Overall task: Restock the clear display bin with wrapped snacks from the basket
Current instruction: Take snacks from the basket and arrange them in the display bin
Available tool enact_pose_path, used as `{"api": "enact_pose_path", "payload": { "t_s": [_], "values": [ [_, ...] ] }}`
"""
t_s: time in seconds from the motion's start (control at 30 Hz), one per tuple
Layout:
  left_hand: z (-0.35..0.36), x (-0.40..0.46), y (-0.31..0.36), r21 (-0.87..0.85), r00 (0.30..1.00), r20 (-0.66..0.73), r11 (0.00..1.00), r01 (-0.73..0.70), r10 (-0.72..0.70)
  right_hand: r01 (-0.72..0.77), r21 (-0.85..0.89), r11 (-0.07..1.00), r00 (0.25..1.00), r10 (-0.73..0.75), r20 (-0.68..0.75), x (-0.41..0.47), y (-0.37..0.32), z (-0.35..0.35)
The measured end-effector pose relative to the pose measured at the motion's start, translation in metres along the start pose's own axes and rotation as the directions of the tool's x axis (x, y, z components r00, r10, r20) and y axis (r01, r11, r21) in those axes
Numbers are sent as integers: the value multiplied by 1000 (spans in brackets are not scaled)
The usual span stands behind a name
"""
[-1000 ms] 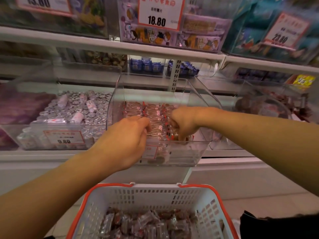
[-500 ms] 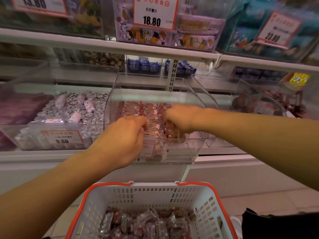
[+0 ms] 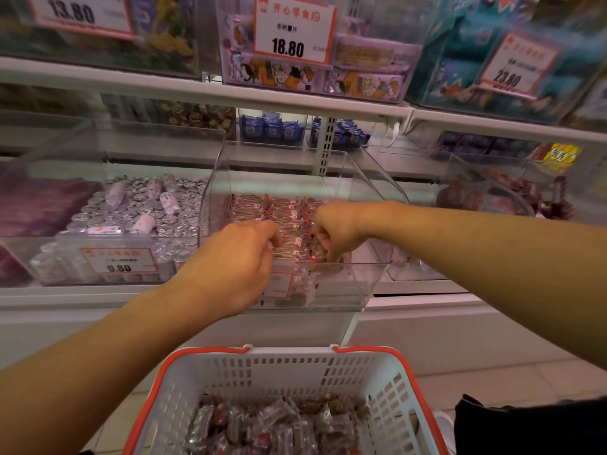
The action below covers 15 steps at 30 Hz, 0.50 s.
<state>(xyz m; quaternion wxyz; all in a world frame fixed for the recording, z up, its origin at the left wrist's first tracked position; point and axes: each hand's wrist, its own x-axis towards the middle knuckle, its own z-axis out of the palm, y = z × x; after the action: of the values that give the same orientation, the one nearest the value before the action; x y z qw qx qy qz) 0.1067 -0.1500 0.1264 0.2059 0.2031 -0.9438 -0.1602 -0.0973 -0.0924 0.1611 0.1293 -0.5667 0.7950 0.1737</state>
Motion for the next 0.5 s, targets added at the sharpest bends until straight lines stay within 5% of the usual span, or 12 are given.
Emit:
{"api": "enact_pose_path", "payload": {
  "t_s": [0.3,0.4,0.5],
  "values": [
    [0,-1,1,-29,997,-67,999,-40,38,-16,-103,995,998,10,-65,-13,-4,-7],
    [-5,-4,7,4,981,-154,992,-123,122,-12,8,1000,971,13,-238,-29,-4,-15],
    [-17,-15,12,98,915,-246,948,-304,319,100,190,977,836,21,-548,-66,-15,-11]
  ]
}}
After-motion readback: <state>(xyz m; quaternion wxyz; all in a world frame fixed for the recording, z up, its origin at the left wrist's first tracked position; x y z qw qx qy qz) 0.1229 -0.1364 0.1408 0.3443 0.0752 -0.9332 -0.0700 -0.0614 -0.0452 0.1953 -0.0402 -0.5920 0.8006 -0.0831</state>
